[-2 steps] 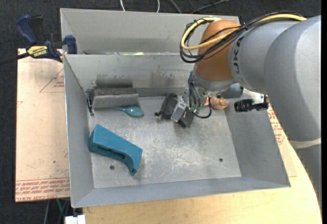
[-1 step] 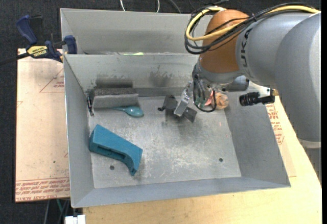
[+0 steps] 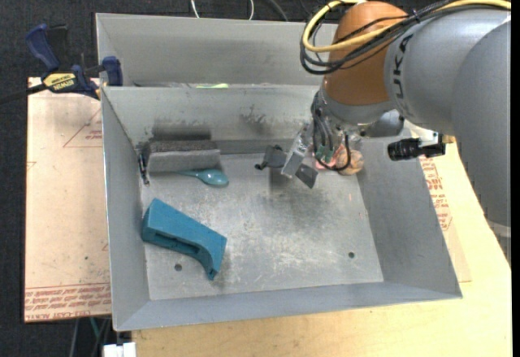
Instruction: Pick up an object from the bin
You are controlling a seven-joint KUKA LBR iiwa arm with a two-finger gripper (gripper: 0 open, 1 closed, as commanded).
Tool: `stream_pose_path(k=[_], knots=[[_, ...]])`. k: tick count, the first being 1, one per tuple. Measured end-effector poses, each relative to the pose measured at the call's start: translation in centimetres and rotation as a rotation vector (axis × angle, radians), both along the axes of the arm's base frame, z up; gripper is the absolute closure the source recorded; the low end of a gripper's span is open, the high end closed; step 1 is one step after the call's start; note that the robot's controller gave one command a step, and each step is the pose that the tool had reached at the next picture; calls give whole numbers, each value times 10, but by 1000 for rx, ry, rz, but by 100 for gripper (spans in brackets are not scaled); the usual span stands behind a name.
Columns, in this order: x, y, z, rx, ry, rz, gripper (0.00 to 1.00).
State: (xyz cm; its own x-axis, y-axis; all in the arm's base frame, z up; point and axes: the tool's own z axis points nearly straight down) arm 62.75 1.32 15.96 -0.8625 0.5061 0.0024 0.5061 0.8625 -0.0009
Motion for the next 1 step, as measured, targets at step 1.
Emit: stream_pose_path(k=[1], knots=[[-1,0,34,0,4,1,100]])
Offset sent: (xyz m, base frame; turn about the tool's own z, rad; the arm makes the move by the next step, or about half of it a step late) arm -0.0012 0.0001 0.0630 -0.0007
